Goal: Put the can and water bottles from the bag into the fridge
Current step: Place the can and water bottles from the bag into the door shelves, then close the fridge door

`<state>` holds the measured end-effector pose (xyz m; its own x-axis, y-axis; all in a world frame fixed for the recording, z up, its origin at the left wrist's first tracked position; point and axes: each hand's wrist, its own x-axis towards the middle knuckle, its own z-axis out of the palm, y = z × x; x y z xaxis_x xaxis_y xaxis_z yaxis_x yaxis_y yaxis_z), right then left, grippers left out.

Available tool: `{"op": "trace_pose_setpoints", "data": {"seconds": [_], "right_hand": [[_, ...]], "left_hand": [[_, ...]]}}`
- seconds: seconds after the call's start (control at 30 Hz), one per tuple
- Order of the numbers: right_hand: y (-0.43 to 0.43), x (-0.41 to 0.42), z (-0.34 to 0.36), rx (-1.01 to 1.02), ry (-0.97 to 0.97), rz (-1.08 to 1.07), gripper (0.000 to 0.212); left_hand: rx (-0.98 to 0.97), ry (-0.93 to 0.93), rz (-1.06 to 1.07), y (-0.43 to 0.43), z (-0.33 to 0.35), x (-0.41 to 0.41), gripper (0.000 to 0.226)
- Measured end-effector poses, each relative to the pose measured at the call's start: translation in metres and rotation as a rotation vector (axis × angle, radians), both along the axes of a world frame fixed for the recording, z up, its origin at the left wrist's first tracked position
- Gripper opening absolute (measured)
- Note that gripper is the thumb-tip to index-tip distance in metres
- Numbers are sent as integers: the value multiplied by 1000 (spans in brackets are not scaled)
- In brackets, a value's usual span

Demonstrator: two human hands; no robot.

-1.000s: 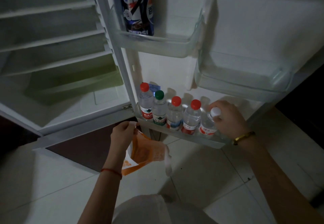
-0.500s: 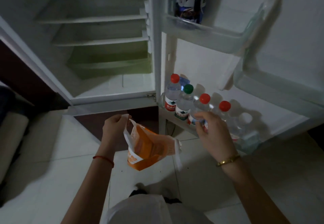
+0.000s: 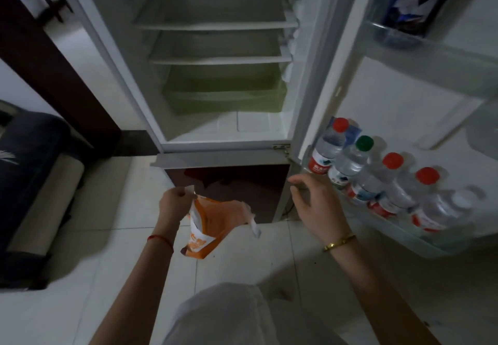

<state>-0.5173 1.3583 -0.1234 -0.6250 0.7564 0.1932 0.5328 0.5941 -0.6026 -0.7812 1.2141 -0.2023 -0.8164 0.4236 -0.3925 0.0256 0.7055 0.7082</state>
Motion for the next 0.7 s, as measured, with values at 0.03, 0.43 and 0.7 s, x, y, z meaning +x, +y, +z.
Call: {"op": "trace_pose_setpoints", "data": {"seconds": [0.03, 0.43, 0.7], "right_hand": [[-4, -10, 0, 4, 3, 2, 17], [-45, -90, -13, 21, -5, -7, 17], [-62, -105, -2, 27, 105, -100, 34]], "left_hand": [[-19, 8, -10, -6, -3, -10, 27], [-16, -6, 33, -75, -13, -101, 40], [397, 234, -298, -57, 53, -92, 42]]}}
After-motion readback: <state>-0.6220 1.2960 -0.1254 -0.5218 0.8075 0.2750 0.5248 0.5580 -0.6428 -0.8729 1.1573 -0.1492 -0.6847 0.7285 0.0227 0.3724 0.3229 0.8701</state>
